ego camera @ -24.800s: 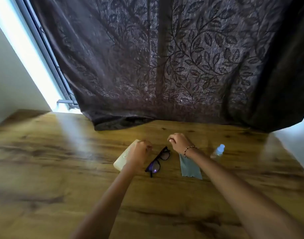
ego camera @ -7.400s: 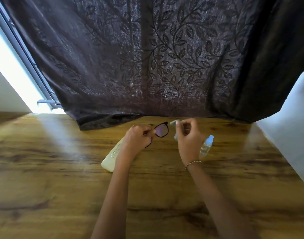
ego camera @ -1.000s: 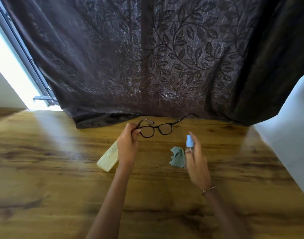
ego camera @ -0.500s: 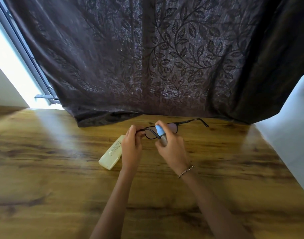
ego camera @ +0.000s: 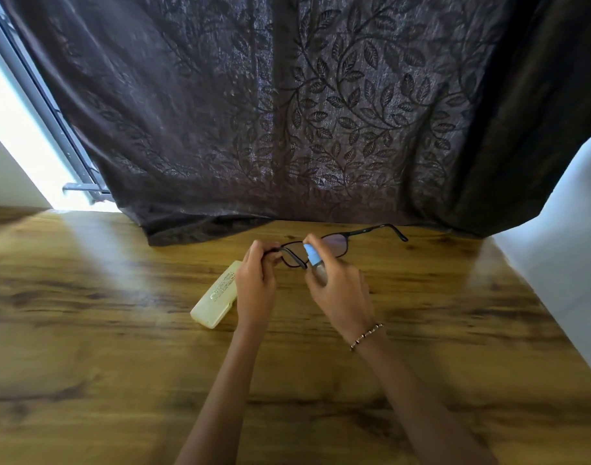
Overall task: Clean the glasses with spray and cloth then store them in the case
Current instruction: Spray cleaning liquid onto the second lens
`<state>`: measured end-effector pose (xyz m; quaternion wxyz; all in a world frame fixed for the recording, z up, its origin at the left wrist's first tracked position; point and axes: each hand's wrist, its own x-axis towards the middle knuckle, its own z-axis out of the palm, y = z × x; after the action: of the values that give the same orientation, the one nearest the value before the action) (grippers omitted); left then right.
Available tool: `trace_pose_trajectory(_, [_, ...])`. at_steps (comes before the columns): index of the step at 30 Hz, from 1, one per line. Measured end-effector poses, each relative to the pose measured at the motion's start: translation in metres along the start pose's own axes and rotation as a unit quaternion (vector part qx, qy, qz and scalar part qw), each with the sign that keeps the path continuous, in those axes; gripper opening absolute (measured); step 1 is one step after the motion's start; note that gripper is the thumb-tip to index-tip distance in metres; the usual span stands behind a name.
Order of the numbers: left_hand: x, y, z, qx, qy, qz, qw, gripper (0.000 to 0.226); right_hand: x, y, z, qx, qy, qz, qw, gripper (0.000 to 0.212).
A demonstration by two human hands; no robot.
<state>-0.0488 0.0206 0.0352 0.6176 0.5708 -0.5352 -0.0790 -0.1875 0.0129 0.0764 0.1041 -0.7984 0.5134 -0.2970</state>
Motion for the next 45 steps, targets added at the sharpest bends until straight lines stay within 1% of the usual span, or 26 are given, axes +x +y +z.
trace_pose_trajectory(3, [-0.0002,0.0010,-0.0006,0.003,0.001,-0.002,1.000,0.020,-0.0011,-0.0017,-0.0014,-0.001,0.008,0.020,1.000,0.050])
trace_pose_trajectory(6, [-0.0007,0.0019,-0.0003,0.003,0.001,-0.002,1.000,0.020,-0.0001,-0.0025,-0.0034,-0.017,0.020,0.020,0.999,0.049])
trace_pose_trajectory(8, [-0.0006,0.0030,-0.0002,0.000,0.001,0.000,1.000,0.021,-0.0003,-0.0033,-0.0048,-0.014,0.015,0.012,1.000,0.054])
trace_pose_trajectory(11, [0.0002,0.0034,-0.0001,-0.002,0.006,0.001,1.000,0.021,-0.0013,-0.0035,-0.0056,0.004,-0.016,-0.019,1.000,0.066])
trace_pose_trajectory(15, [-0.0010,0.0020,-0.0001,-0.002,0.005,0.000,1.000,0.019,-0.0029,-0.0011,-0.0043,0.025,-0.006,0.003,1.000,0.057])
trace_pose_trajectory(21, [-0.0027,0.0029,0.0000,-0.008,0.007,-0.001,1.000,0.025,-0.0041,-0.0034,-0.0043,-0.007,0.019,0.033,0.999,0.053])
trace_pose_trajectory(23, [-0.0023,0.0036,0.0003,-0.010,0.007,-0.001,1.000,0.025,-0.0048,-0.0043,-0.0049,-0.015,0.026,0.026,0.999,0.053])
trace_pose_trajectory(28, [-0.0024,0.0029,0.0007,-0.014,0.007,0.000,1.000,0.025,-0.0046,-0.0040,-0.0019,-0.068,0.030,-0.031,0.997,0.053])
trace_pose_trajectory(32, [-0.0034,0.0029,0.0004,-0.011,0.004,-0.003,1.000,0.023,-0.0040,-0.0002,0.0029,-0.071,0.013,0.000,0.997,0.055])
trace_pose_trajectory(36, [-0.0030,0.0031,-0.0013,-0.006,0.005,-0.004,1.000,0.022,-0.0045,0.0022,0.0027,-0.063,0.022,0.010,0.998,0.058])
trace_pose_trajectory(38, [-0.0029,0.0032,-0.0012,-0.004,0.005,-0.004,1.000,0.022,-0.0050,0.0023,0.0008,-0.045,0.041,0.008,0.998,0.056])
trace_pose_trajectory(40, [-0.0027,0.0033,-0.0012,0.002,0.005,-0.003,1.000,0.023,-0.0056,0.0012,-0.0004,-0.004,0.059,0.003,0.998,0.050])
trace_pose_trajectory(45, [-0.0028,0.0022,-0.0010,0.012,0.001,-0.002,1.000,0.022,-0.0035,0.0023,0.0019,0.159,0.040,0.007,0.986,0.045])
